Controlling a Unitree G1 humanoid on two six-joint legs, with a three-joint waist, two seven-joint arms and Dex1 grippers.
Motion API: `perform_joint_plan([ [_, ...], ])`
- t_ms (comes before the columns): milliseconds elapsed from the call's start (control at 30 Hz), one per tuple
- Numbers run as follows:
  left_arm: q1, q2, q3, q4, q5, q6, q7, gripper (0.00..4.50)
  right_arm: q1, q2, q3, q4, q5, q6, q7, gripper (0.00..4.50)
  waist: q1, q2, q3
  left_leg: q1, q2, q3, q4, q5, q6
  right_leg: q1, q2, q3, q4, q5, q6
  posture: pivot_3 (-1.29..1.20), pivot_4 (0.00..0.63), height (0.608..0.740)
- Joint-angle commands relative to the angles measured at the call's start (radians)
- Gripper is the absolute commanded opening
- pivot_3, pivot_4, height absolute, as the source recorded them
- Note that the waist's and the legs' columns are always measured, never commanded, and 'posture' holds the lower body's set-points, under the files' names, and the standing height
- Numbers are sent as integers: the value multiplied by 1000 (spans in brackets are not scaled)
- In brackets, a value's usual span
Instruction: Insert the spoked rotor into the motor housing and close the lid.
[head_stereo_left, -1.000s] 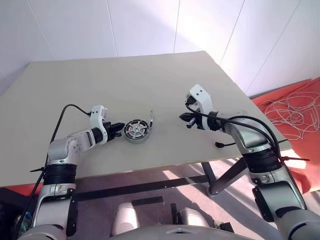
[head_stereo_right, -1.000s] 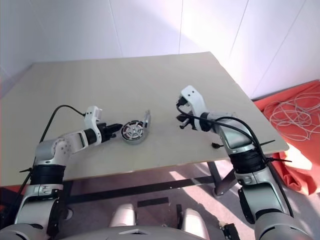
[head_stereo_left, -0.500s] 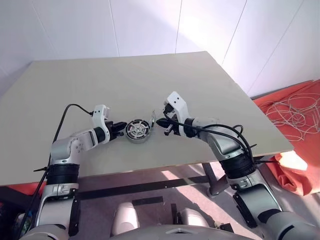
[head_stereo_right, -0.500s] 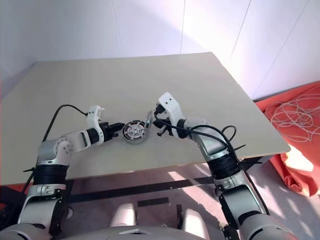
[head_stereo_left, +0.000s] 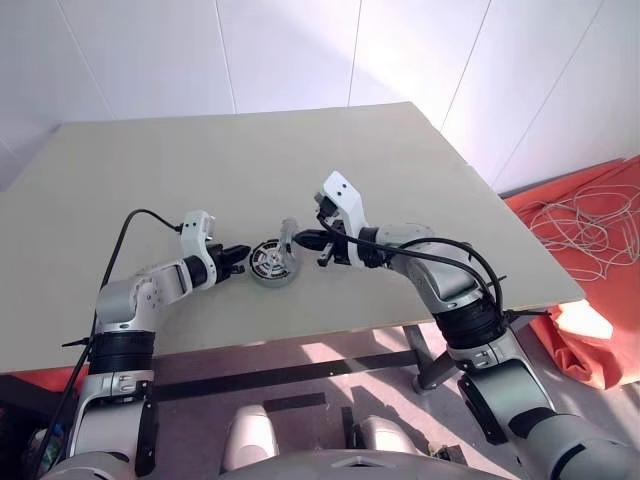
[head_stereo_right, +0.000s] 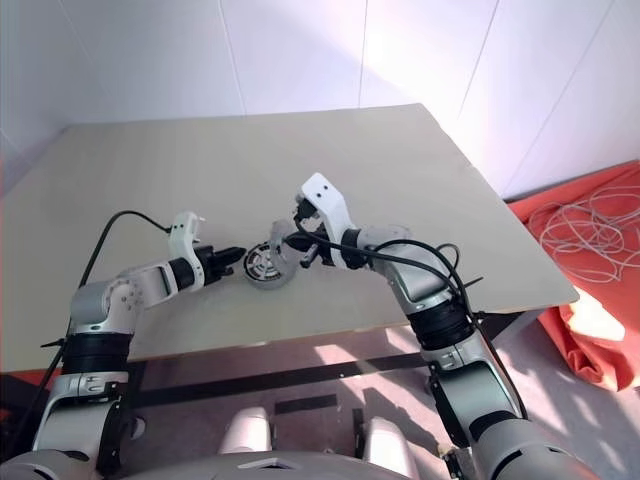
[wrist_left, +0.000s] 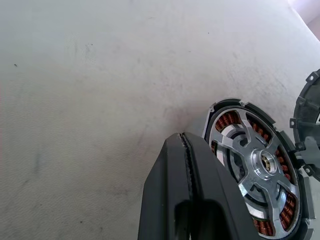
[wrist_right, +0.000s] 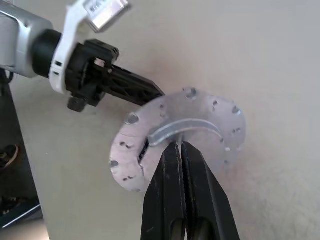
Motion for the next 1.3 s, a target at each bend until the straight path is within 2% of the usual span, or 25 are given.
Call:
perform_joint_plan([
  [33,-16,15,23,-31,-15,-3,-1,0,-40,15,-1,-45,33,3,12,45,0,0,0,0,0,0,0,0,0,0,0,0,0,0,1,0,0,740],
  [400,-26,42,46,-15,-13,-10,1,0,-68,110,35,171,-2,-64,-1,45,-3,0,0,0,0,0,0,0,0,0,0,0,0,-1,2,0,0,740],
  [767,-11,46,62,-35,-15,-4,8,0,-74,148,46,316,-37,-129,-8,45,-5,0,0,0,0,0,-1,0,0,0,0,0,-1,0,0,0,0,740],
  [1300,-20,50,59,-27,-10,-9,6,0,-48,150,57,389,-84,-168,-9,45,-5,0,0,-1,0,0,-2,-1,1,0,0,0,-2,0,0,0,0,740],
])
